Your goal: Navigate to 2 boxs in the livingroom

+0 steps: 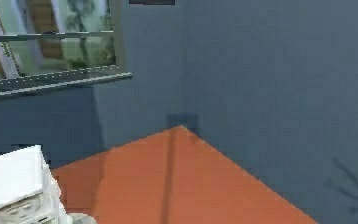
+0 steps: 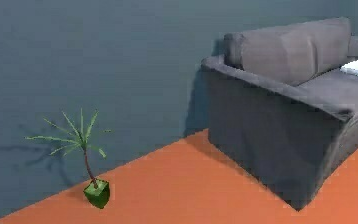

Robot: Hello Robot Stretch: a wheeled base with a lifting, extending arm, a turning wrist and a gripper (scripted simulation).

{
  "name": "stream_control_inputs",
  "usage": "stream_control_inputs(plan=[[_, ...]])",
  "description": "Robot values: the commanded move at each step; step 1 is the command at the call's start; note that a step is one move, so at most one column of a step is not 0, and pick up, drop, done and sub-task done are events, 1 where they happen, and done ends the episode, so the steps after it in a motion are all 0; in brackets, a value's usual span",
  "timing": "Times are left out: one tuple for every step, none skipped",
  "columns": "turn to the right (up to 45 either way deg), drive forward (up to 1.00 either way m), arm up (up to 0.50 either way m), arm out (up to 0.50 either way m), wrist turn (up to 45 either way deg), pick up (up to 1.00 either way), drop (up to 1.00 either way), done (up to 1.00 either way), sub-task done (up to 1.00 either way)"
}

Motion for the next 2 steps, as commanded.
stream_control_inputs(plan=[[-45.0, 0.0, 0.0, 0.0, 0.0, 0.0, 0.0, 0.0, 0.0], [0.0, 0.0, 0.0, 0.0, 0.0, 0.0, 0.0, 1.0, 0.0]])
